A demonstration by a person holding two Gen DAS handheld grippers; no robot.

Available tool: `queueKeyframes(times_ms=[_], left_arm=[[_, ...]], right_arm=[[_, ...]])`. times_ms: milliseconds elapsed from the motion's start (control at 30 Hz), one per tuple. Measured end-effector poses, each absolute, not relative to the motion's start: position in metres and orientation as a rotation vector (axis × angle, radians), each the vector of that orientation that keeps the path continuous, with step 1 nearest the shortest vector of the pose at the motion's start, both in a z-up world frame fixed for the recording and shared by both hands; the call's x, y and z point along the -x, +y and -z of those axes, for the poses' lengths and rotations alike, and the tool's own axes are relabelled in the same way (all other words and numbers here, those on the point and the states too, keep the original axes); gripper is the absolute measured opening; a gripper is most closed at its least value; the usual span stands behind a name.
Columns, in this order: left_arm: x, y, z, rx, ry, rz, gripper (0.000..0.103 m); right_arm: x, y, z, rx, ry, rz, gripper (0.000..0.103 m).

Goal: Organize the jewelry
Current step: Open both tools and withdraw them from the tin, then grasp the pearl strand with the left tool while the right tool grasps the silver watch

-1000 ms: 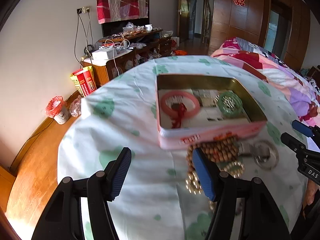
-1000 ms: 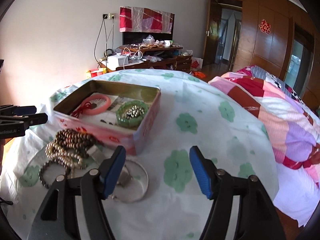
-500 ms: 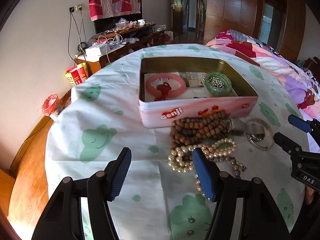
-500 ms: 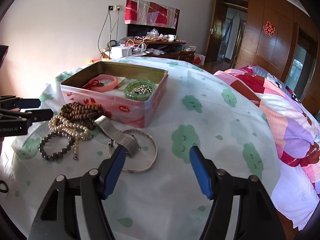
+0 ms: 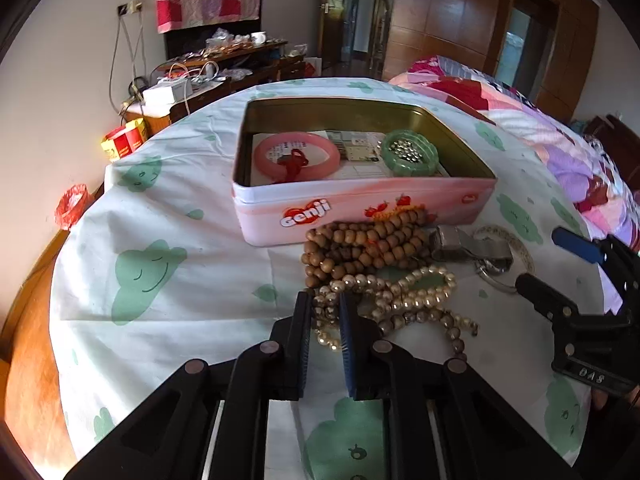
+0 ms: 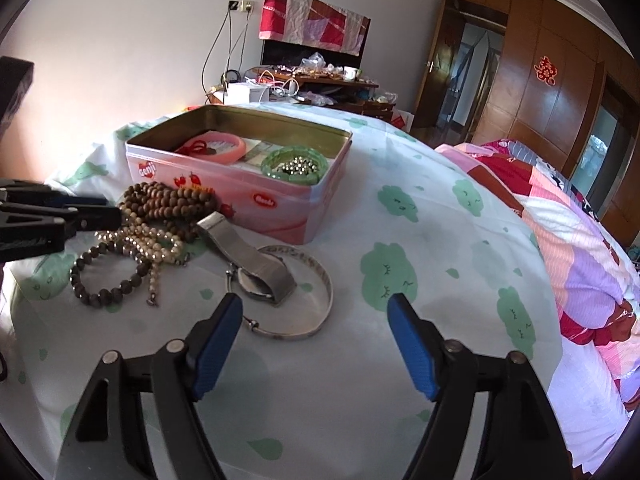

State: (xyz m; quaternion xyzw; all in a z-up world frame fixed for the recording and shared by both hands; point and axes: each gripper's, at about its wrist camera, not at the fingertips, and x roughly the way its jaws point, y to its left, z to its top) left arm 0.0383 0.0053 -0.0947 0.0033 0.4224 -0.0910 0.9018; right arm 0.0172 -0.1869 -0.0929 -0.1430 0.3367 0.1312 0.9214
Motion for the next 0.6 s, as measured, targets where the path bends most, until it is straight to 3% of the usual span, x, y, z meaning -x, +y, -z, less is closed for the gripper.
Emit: queueKeyframes(times_ms=[367, 400, 433, 600], left_arm=[[-0.024, 0.024, 0.039, 0.053, 0.737, 0.186, 0.013], [-0.023, 0.026, 0.035, 0.057, 0.729, 0.182, 0.012], [-0.022, 0.028, 0.030, 0.059, 0.712, 0.179, 0.004], [-0.024, 0.033, 0.026, 0.067, 0.706, 0.172, 0.005]], right_arm=[[-0.018, -0.188, 0.088, 0.281, 0.684, -0.270, 0.077], [-0.019, -0.188, 0.086, 0.276, 0.683, -0.275, 0.077], [-0.020, -0.187, 0.084, 0.270, 0.684, -0.282, 0.077], [-0.025, -0.180, 0.079, 0.280, 0.680, -0.313, 0.077]])
